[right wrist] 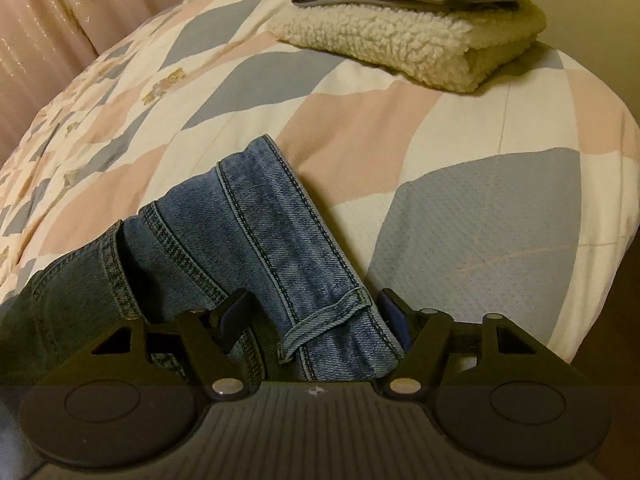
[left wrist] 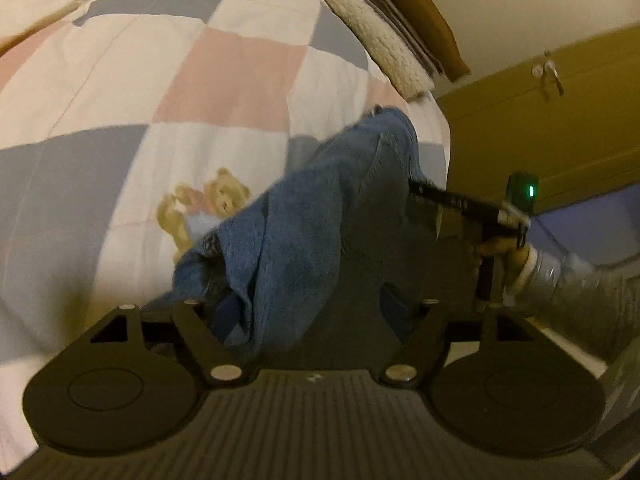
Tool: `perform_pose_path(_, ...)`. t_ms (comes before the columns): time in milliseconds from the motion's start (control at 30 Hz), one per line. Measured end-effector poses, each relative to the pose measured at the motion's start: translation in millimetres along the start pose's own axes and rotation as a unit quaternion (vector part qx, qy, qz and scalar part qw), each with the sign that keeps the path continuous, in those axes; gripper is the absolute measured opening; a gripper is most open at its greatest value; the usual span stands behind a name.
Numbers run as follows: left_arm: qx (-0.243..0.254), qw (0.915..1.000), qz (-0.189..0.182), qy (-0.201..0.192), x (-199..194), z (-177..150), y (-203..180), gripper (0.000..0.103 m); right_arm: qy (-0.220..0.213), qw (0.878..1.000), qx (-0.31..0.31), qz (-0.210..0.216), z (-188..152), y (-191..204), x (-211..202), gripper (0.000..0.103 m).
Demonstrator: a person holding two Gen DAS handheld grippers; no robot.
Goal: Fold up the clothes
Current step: 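Lower the lengthwise-folded jeans onto the bed and open both grippers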
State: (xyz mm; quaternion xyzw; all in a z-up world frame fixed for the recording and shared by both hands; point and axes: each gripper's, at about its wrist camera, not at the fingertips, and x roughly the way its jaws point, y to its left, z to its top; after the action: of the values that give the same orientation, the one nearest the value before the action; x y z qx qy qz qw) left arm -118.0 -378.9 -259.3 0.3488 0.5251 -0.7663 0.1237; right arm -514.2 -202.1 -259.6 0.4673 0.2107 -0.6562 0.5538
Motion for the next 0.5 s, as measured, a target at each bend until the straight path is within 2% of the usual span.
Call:
perform_pose_path(67,-0.047,0.9981,-0.033,-0.023,-7,11,25,0.064,0.002,1.000,0.000,-0.001,1,0,0,0.066)
perform_pose_path(167,-0.138,0.9858,-0.089,-0.034,-7,18,63,0.053,0.005,1.000,-0.001,0.000,2,0,0,0.066)
perform_pose_path(233,-0.144,0.9833,-0.110,-0.015,3,14,66,0.042,0.006,1.000,0.000,0.002,2,-1,1,0.066)
perform_pose_path(300,-0.120,0.9850,-0.123,0.011,12,9,55,0.043,0.006,1.000,0.000,0.002,2,-2,1,0.066)
perform_pose_path(367,-0.109,0.9859,-0.126,0.016,17,7,49,0.043,0.006,1.000,0.000,0.002,6,-5,4,0.066)
perform_pose_path(400,-0.108,0.9868,-0.121,0.008,17,8,48,0.042,0.006,1.000,-0.001,0.000,6,-4,4,0.066)
perform_pose_path(433,-0.106,0.9883,-0.108,-0.018,14,11,50,0.033,0.005,1.000,-0.001,-0.002,6,-4,4,0.065)
perform_pose_path(467,-0.104,0.9883,-0.094,-0.058,6,17,52,0.020,0.005,1.000,-0.001,-0.002,6,-4,3,0.065)
perform_pose_path(500,-0.105,0.9862,-0.086,-0.096,-3,24,54,0.020,0.003,1.000,0.000,-0.001,6,-6,2,0.064)
